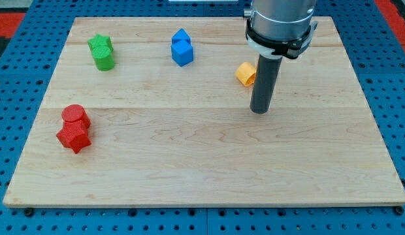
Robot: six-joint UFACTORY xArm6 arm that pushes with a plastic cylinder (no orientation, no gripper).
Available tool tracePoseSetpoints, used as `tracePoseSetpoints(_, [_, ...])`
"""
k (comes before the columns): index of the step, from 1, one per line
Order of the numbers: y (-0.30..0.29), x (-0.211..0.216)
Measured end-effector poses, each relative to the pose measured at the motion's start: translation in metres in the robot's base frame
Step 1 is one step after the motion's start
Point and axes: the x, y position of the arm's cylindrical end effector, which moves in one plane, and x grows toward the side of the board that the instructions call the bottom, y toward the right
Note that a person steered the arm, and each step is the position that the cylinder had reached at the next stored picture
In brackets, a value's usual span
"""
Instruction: Push the yellow hexagon upwards
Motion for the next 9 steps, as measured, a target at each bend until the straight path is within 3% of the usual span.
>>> tracePoseSetpoints(3, [0.000,-0.007])
tracePoseSetpoints(6, [0.000,-0.046])
tracePoseSetpoints(9, [0.018,-0.048])
